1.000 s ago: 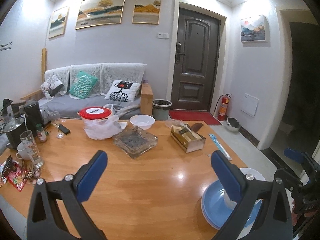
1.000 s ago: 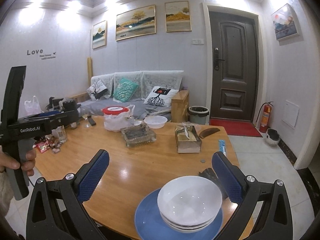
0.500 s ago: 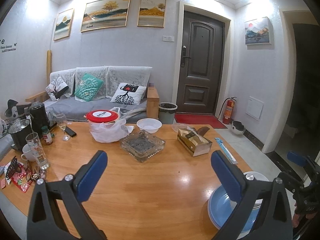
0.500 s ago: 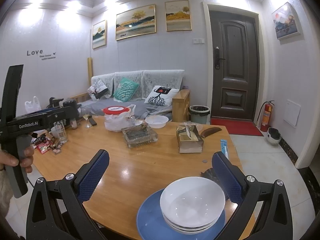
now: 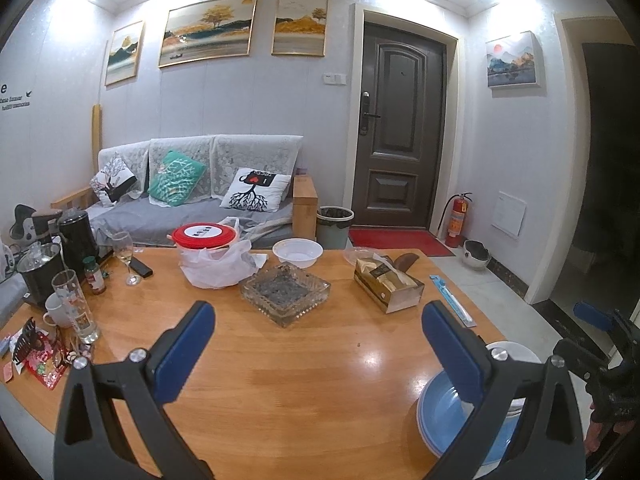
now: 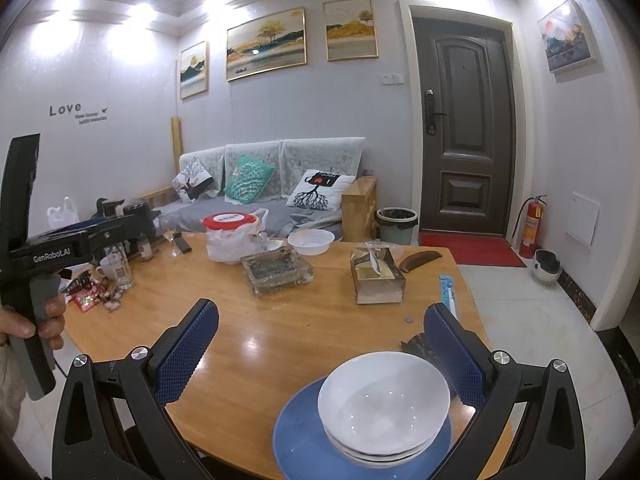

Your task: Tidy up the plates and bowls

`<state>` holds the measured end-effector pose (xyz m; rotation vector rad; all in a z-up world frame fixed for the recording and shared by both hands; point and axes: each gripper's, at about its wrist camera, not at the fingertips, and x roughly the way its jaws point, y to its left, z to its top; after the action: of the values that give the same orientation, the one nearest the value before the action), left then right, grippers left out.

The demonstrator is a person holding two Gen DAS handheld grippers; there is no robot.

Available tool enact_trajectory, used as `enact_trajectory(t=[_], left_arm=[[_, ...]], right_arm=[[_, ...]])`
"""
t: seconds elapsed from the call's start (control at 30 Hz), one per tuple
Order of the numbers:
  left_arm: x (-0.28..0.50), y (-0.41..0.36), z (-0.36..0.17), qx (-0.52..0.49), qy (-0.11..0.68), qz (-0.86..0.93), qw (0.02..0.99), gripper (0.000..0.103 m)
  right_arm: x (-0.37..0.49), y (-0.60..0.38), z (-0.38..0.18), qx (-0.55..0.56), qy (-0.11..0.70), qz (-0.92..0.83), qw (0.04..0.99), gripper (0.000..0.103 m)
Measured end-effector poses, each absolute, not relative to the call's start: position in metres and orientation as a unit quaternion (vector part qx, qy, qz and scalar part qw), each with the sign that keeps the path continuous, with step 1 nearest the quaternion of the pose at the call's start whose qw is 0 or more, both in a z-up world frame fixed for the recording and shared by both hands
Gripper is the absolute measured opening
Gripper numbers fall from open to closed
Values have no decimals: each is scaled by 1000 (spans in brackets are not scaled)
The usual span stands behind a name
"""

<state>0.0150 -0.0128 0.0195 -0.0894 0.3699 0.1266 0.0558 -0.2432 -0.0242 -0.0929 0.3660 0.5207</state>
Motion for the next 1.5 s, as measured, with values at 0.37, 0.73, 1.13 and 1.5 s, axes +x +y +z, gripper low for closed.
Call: enact_trajectory(t=[0.37, 0.73, 1.13, 1.5], left_arm=[[14, -18, 20, -34, 184, 57, 981, 102], [14, -21, 19, -30, 183, 52, 981, 102], [15, -21, 19, -30, 183, 51, 981, 102], [15, -22, 19, -31, 184, 51, 981, 102]], right_arm=[[56, -242, -25, -44, 184, 255, 948, 102], [56, -242, -25, -45, 185, 255, 948, 102], [54, -241, -26, -45, 186, 253, 948, 102], [54, -241, -26, -43, 187, 254, 948, 102]])
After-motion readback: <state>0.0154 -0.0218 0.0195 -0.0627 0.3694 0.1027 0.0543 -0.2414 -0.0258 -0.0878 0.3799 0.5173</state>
